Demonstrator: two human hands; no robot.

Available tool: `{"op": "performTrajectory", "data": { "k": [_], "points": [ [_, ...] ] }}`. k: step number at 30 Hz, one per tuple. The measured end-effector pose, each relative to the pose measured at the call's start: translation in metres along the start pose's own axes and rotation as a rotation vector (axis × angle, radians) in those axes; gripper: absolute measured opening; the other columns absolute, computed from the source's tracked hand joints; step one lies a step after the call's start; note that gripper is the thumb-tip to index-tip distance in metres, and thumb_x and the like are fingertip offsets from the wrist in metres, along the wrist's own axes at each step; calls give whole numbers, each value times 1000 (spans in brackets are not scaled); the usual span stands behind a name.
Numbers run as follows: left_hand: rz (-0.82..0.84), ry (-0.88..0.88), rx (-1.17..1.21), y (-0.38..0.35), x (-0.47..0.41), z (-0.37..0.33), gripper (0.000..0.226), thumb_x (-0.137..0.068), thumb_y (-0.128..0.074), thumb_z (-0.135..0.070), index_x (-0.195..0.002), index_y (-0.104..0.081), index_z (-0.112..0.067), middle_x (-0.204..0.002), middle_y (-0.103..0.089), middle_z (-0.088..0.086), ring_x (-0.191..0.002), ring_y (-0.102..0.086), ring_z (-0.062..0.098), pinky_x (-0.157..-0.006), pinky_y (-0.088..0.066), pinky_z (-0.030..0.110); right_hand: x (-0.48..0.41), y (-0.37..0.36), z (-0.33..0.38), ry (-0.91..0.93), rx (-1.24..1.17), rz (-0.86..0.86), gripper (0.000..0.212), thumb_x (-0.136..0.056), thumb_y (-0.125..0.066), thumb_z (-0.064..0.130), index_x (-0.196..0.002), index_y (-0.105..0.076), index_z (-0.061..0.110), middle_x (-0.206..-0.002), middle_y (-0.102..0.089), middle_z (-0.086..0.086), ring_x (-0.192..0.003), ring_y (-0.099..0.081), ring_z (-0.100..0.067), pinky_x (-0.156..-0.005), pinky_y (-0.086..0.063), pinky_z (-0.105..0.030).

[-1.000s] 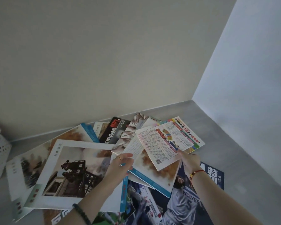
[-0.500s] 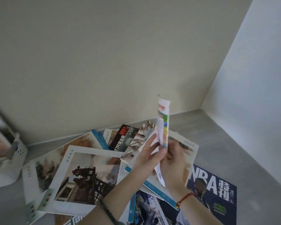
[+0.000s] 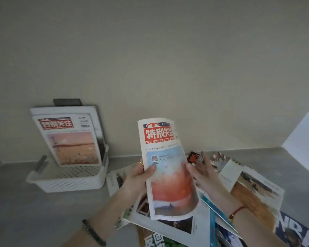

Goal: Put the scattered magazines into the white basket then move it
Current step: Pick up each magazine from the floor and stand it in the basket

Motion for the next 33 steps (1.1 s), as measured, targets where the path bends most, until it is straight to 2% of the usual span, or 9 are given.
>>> {"op": "performTrajectory", "data": {
  "k": [4, 8, 11, 14, 17, 19, 22, 26, 33],
  "points": [
    [-50, 7, -86, 76, 26, -36, 30, -77, -57, -30, -106, -63, -31, -110, -70, -4, -102, -65, 21, -78, -56, 35, -17, -76, 24, 57, -36, 284, 62, -64, -65, 57, -119, -50, 31, -108, -67, 14, -90, -65, -1, -63, -54, -18],
    [-132, -53, -171, 157, 43, -79, 29, -75, -57, -32, -104, -63, -35, -109, -70, -8, -101, -65, 15, -78, -56, 31, -39, -153, 53, 140, 27, 387, 45, -67, -62, 62, -108, -59, 43, -112, -66, 16, -99, -64, -5, -78, -54, -26],
    [-139, -36, -226, 207, 46, -105, 31, -72, -58, -36, -102, -63, -40, -110, -69, -9, -102, -65, 17, -78, -56, 38, -56, -213, 72, 165, -7, 454, 52, -69, -64, 60, -115, -55, 37, -112, -66, 13, -99, -65, -11, -78, -55, -34],
    [-175, -74, -217, 252, 40, -129, 33, -77, -57, -29, -110, -60, -27, -115, -67, 4, -105, -63, 29, -84, -52, 48, -79, -254, 90, 179, -108, 334, 56, -64, -74, 47, -108, -54, 18, -102, -71, 3, -88, -69, -16, -68, -57, -32],
    [-316, -136, -272, 300, 31, -145, 19, -87, -52, -20, -101, -63, -25, -100, -72, -1, -92, -68, 25, -69, -58, 31, -102, -273, 106, 231, -137, 60, 13, -78, -68, 14, -81, -55, 14, -95, -70, -11, -83, -68, -28, -73, -56, -43],
    [-445, -142, -348, 330, 22, -145, 14, -87, -54, -17, -95, -64, -22, -95, -70, -1, -85, -68, 21, -63, -57, 22, -112, -285, 115, 274, -43, -54, 17, -80, -64, 5, -72, -54, 16, -86, -68, -12, -84, -66, -33, -75, -55, -45],
    [-609, -110, -452, 367, 6, -131, 20, -82, -61, -18, -100, -67, -11, -95, -68, 4, -79, -66, 18, -69, -54, 25, -125, -304, 118, 321, 37, -148, 22, -78, -65, 4, -66, -55, 20, -78, -67, -5, -75, -66, -23, -71, -55, -35],
    [-739, -35, -500, 400, -10, -97, 19, -75, -70, -21, -91, -69, -10, -86, -67, 0, -72, -66, 16, -71, -53, 30, -143, -319, 101, 319, 165, -247, 14, -76, -67, 9, -69, -60, 20, -67, -61, 12, -62, -57, 0, -51, -41, -4],
    [-844, 8, -572, 420, -18, -55, 17, -70, -74, -18, -83, -65, -11, -79, -63, -5, -64, -55, -4, -49, -38, 7, -158, -329, 44, 173, 122, -308, 16, -74, -70, 12, -72, -66, 27, -66, -61, 17, -67, -61, -6, -60, -44, -16]
  ]
}}
Point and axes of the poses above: each hand's wrist, its own x-axis away from the middle knuckle, its own y-axis out of the back of the hand, z = x × y, the point moved 6 cm from there along -x, towards the middle knuckle
